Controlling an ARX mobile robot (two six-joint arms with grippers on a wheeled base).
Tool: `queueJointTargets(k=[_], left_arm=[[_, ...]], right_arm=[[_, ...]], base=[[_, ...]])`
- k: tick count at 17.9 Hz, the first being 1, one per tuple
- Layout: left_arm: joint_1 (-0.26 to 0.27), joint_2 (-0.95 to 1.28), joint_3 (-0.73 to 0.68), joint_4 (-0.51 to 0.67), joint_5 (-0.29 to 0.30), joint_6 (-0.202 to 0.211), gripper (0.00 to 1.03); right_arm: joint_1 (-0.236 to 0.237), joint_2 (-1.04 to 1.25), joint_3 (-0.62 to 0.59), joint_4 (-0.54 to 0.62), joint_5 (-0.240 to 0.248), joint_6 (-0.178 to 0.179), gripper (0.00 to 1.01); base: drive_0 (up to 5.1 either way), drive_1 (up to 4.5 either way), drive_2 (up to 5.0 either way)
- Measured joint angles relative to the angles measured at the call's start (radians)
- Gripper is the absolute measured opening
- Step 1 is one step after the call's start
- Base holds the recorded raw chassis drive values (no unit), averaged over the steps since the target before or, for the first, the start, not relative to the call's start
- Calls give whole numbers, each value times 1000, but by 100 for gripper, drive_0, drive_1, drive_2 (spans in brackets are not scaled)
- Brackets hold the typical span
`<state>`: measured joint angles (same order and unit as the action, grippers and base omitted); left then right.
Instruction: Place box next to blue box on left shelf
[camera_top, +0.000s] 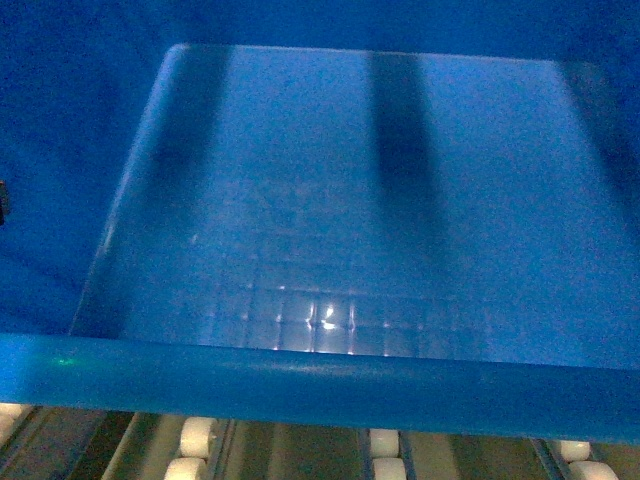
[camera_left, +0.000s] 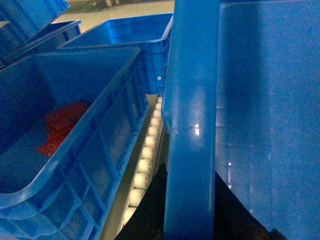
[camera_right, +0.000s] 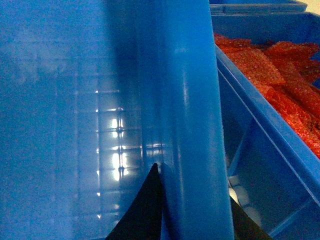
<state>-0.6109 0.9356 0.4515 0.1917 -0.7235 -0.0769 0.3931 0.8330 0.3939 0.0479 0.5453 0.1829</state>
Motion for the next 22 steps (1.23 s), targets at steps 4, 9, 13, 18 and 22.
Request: queueJointTargets(k=[4, 9, 13, 18, 22], left_arm=[[0, 1, 0, 9, -8, 7, 13], [-38, 80, 65, -180, -175, -52, 17], [40, 198, 89, -233, -32, -122, 17], [122, 340, 158, -195, 108, -166, 16], [151, 431, 206, -238, 175, -196, 13]], right_arm=[[0, 0, 0, 0, 0, 0, 16], [39, 64, 16, 19, 102, -55, 18], [-70, 207, 78, -96, -42, -23, 18], [-174, 359, 156, -27, -129, -66, 17], [-223, 527, 210, -26, -204, -69, 17]], base=[[0, 0, 0], [0, 0, 0], [0, 0, 0], [0, 0, 0], [0, 0, 0]])
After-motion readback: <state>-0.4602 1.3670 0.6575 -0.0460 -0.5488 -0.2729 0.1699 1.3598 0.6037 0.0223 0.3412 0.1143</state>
